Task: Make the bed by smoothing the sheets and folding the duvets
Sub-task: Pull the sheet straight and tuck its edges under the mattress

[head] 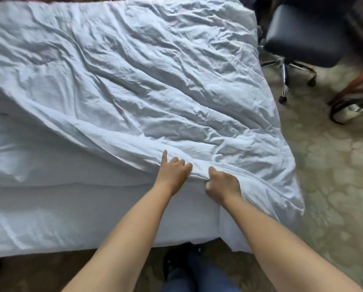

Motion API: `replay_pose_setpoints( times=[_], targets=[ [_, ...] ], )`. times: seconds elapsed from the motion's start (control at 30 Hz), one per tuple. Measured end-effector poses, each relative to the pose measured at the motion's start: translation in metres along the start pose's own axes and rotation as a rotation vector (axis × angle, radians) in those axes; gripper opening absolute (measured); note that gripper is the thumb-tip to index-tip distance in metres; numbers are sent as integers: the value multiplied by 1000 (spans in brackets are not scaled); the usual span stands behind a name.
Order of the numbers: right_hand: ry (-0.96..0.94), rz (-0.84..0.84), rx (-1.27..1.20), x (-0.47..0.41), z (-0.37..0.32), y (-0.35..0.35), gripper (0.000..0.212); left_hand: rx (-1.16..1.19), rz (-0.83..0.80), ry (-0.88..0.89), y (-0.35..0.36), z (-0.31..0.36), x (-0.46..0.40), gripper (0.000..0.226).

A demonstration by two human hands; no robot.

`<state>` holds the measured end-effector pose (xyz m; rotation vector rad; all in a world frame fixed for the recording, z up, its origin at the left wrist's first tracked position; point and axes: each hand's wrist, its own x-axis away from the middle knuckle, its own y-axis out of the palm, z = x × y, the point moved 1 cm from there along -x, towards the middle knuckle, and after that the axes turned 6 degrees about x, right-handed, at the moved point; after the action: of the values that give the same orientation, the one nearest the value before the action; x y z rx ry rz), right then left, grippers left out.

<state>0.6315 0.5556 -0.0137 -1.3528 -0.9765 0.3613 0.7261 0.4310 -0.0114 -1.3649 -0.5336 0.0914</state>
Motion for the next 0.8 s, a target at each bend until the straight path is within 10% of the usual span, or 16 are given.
replay_pose_setpoints(
  times=[0.57,0.8],
  targets=[
    [-319,235,56,-60,78,-143,37,290,512,-763,-87,105,-31,63],
    [-293,354,-83,-110,27,-211,31,1030,207,-846,-36,113,-33,72]
  ],
)
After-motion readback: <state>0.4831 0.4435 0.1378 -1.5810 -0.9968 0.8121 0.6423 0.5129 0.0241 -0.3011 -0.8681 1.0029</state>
